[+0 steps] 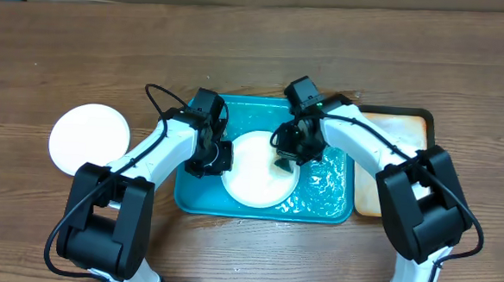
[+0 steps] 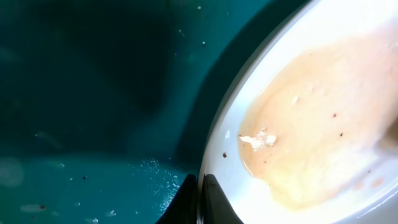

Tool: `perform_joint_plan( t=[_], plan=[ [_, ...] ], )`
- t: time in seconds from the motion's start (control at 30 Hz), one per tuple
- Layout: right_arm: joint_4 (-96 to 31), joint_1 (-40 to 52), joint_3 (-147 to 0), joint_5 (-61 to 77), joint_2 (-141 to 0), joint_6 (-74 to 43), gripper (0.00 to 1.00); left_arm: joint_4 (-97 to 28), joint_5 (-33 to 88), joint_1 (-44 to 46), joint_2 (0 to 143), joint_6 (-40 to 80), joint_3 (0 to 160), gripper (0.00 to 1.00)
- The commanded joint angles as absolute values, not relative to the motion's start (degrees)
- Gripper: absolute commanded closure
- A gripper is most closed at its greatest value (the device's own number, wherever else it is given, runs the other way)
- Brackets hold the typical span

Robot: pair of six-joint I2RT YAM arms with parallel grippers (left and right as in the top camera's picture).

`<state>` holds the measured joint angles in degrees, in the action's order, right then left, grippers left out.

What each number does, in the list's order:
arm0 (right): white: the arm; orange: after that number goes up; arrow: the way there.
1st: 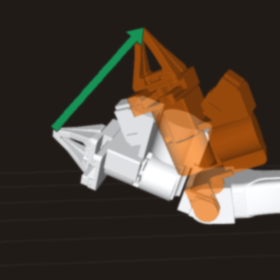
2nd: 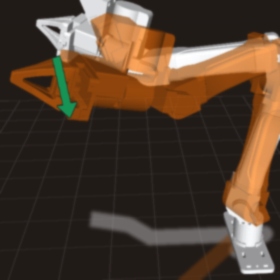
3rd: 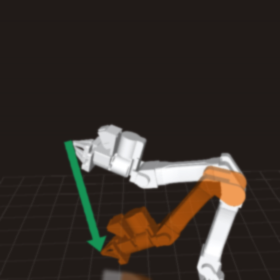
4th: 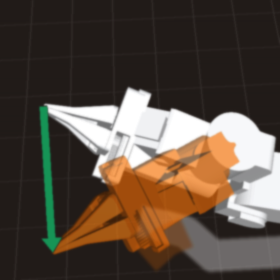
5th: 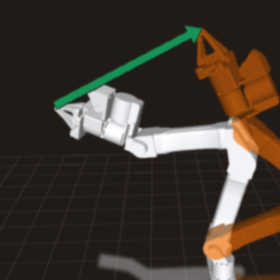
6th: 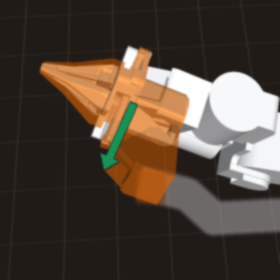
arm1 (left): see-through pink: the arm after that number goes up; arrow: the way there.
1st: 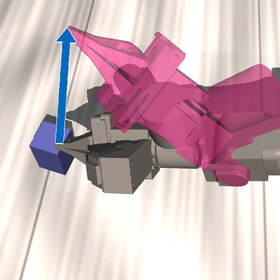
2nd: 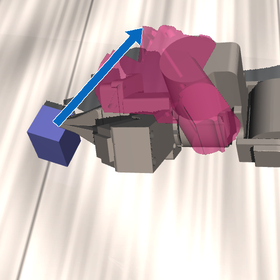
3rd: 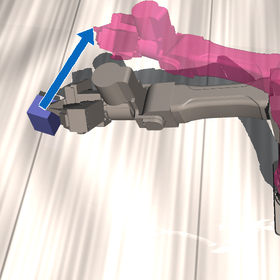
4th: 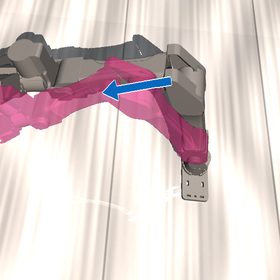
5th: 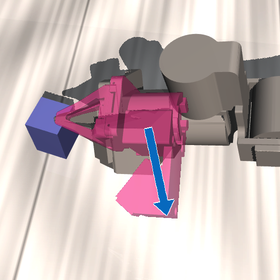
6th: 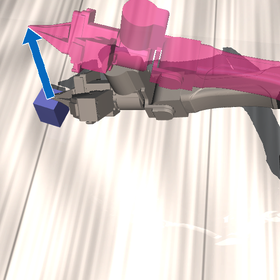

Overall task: Clean dirty plates on tray and stack at the side
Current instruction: 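Scrub the white plate with the sponge while left gripper holds it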

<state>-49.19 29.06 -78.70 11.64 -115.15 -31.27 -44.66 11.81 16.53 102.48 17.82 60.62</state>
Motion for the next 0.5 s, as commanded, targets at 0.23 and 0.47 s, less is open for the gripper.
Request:
perform_joint_plan(
  t=[0.23,0.47],
  plan=[
    [-63.22,32.91,-92.18,-16.60,-116.38,-30.70,0.96,-46.33,8.75,15.99,103.83,18.13,60.80,0.96],
    [-63.90,33.32,-95.13,-5.13,-116.38,-27.09,0.96,-46.26,8.60,15.94,103.83,18.41,60.80,0.96]
  ],
)
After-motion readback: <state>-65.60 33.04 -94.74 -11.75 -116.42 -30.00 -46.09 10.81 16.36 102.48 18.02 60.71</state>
